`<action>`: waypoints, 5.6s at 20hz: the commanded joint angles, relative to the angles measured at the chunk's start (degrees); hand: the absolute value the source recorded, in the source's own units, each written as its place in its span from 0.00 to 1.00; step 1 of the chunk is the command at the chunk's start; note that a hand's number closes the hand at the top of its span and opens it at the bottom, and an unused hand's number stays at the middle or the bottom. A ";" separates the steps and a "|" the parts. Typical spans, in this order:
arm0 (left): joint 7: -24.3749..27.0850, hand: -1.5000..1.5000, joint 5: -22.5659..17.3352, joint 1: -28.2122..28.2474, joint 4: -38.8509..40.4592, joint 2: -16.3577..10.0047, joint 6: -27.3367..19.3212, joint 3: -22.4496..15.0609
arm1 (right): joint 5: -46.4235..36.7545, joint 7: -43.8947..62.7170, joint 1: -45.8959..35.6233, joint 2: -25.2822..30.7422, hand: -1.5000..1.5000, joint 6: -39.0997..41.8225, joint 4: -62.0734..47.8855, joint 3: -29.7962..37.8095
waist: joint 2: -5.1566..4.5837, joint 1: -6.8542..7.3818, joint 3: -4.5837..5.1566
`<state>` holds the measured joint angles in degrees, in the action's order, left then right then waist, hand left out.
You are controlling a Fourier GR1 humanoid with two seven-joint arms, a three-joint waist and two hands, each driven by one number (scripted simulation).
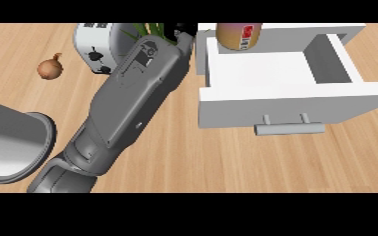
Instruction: Pick up the can, place it into the drawer and close the drawer
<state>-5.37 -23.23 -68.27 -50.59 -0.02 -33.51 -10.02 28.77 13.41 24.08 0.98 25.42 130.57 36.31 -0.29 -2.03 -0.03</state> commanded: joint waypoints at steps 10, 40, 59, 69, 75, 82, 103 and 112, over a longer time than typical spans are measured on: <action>6.42 1.00 -14.46 -10.50 14.50 0.02 -3.73 -8.78 | 1.58 3.08 -2.91 2.93 0.00 -1.67 0.31 0.37 | -0.40 -1.71 -0.05; 16.19 0.00 -30.65 -9.84 25.30 0.02 -9.11 -23.72 | 2.94 4.83 -3.37 1.97 0.00 -1.34 2.29 1.68 | -0.75 -2.95 -0.05; 22.60 0.00 -37.22 -11.70 21.67 0.02 -12.24 -25.58 | -24.95 -6.76 -15.70 7.44 0.00 2.78 8.39 -5.20 | -0.97 -0.88 -0.01; 20.49 0.00 -37.81 -12.27 19.47 0.02 -13.72 -25.85 | -53.84 -8.91 -26.96 6.90 0.00 -2.26 -0.07 -21.80 | -0.19 2.41 0.04; 21.66 0.00 -35.76 -10.80 20.90 0.01 -11.23 -22.98 | -69.07 -13.40 -33.23 5.28 0.00 -9.93 -10.42 -31.70 | -0.08 2.90 0.04; 15.91 0.00 -33.87 -11.21 18.01 -4.38 -12.04 -23.04 | -80.50 -16.78 -41.40 6.87 0.00 -16.05 -26.89 -37.39 | 0.15 3.64 0.04; 3.43 0.00 -26.83 -3.69 -0.94 -16.58 -17.01 -25.47 | -100.30 -20.33 -63.36 6.14 0.00 -44.33 -82.57 -36.38 | 0.06 5.03 -0.05; 3.21 0.00 -25.23 0.41 -4.98 -19.29 -16.30 -23.63 | -101.16 -23.24 -71.72 8.58 0.00 -55.62 -97.61 -31.10 | -0.59 5.03 -0.10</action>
<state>-1.00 -49.63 -67.43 -54.45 -19.90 -47.56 -33.62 -72.70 -8.02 -46.11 9.10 -24.73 40.87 3.03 0.35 3.13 0.90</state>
